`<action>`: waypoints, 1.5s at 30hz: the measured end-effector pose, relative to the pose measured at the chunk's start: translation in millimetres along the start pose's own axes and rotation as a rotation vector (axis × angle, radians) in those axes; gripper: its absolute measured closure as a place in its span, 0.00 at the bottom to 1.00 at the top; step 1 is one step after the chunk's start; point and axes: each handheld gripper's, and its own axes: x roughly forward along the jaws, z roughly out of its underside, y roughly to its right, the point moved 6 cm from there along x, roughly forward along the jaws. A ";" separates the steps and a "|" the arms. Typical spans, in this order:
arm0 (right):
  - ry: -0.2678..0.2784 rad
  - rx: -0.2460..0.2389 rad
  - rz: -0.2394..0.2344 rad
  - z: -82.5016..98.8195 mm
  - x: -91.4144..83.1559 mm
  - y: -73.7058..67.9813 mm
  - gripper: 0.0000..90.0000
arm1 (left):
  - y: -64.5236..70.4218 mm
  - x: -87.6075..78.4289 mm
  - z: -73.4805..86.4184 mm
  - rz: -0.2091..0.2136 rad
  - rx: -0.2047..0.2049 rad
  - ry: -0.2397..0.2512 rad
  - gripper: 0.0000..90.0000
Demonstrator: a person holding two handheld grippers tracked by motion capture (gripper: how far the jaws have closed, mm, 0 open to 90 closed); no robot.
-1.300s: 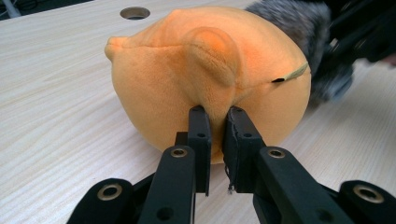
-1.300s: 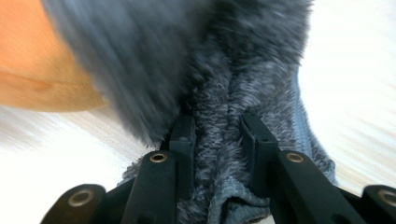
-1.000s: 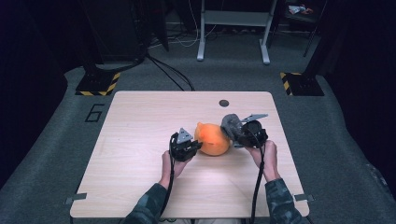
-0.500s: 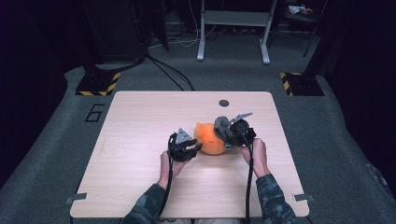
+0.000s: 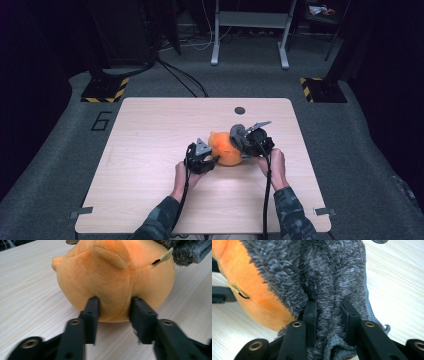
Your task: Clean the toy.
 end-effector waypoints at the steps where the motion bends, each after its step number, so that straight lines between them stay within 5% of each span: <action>1: 0.004 0.000 0.001 0.5 0.0 0.6 0.77 | -0.1 0.6 -0.6 -0.009 0.008 0.007 0.74; 5: 0.011 0.014 -0.006 3.3 -2.0 3.1 0.77 | 1.0 0.5 -2.3 -0.006 -0.001 0.016 0.87; 13: 0.053 0.019 0.010 2.3 -18.7 3.6 0.77 | 3.8 -5.6 -6.9 0.039 -0.039 0.030 0.92; 22: 0.120 -0.092 0.000 -17.9 -43.6 -27.8 0.77 | 7.3 -17.1 -16.5 0.082 -0.101 0.044 0.93; 29: 0.076 -0.175 0.025 -21.2 -25.1 -44.0 0.77 | 4.6 -13.1 -12.8 0.060 -0.092 0.016 0.91; 45: 0.029 -0.061 0.022 1.7 -12.7 -16.7 0.77 | 0.1 -10.9 -6.6 0.053 -0.112 0.032 0.90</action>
